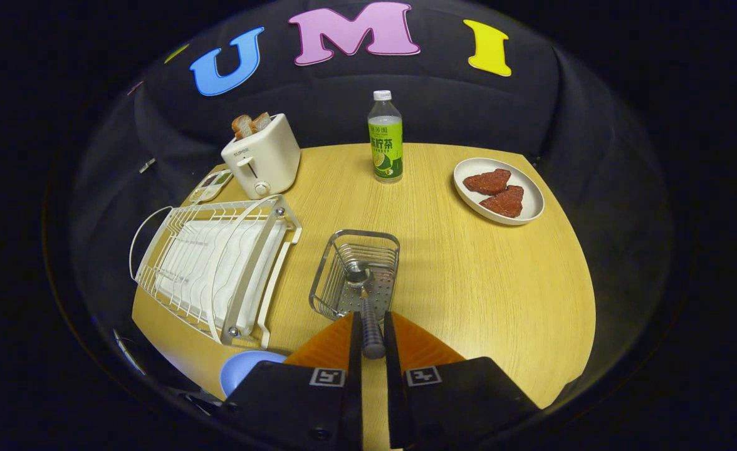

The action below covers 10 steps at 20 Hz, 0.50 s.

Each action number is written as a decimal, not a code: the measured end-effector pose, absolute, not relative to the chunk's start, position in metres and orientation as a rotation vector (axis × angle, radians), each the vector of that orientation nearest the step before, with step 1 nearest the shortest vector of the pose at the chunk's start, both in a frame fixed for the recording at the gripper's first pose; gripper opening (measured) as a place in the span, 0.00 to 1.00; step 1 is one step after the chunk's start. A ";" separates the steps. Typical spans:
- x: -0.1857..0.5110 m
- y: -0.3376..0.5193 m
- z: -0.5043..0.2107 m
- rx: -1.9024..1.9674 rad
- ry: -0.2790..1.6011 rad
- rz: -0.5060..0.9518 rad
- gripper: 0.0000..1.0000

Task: Take the plate from the dish rack, then take the spoon from the basket and place it into the plate.

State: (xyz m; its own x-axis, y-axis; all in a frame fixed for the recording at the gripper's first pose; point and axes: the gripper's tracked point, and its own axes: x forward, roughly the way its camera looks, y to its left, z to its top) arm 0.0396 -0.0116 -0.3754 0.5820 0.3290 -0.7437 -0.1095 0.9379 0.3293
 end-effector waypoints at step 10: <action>0.026 -0.030 -0.344 0.256 0.823 0.233 0.11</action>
